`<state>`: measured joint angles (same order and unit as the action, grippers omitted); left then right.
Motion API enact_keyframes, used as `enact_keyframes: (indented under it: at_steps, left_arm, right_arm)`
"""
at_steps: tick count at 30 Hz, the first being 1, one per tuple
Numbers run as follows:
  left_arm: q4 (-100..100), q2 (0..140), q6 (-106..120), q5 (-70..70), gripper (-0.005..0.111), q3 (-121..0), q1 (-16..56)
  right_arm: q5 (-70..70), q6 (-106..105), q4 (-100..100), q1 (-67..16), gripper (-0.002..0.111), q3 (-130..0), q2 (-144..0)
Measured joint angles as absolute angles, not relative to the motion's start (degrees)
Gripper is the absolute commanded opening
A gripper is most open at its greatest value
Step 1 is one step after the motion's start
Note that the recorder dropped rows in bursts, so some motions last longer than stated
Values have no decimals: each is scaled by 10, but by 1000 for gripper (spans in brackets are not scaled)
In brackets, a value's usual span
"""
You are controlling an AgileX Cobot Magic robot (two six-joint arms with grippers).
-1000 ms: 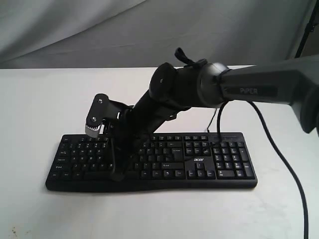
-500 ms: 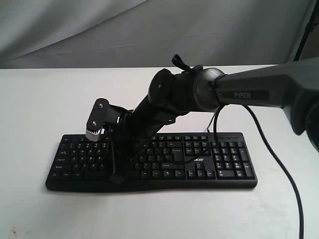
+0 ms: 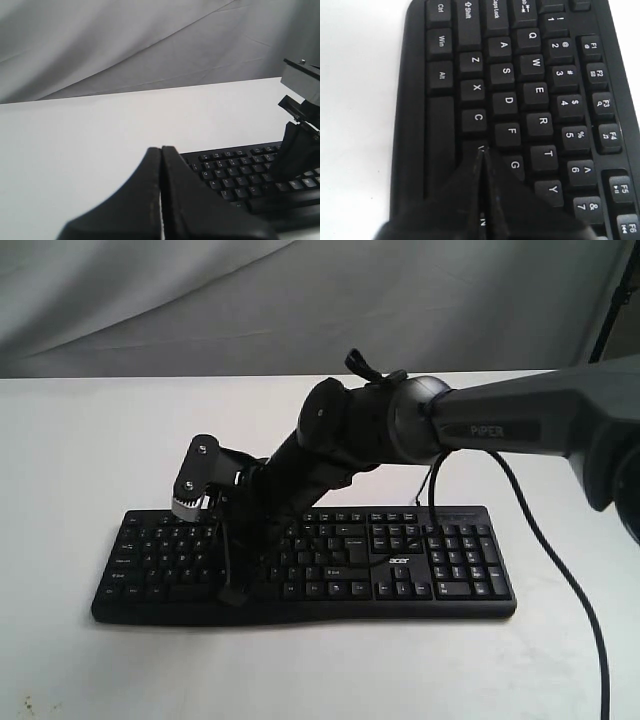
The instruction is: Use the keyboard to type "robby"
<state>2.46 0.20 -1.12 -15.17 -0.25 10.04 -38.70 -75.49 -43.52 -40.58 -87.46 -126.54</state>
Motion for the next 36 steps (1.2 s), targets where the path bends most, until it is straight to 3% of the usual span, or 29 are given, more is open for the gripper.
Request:
enact_keyframes:
  at_steps: [36]
  left_arm:
    - [25,2,-11,-152,0,-2,100]
  right_arm:
    - [-375,-757,-435,-411,0,-875,-1277]
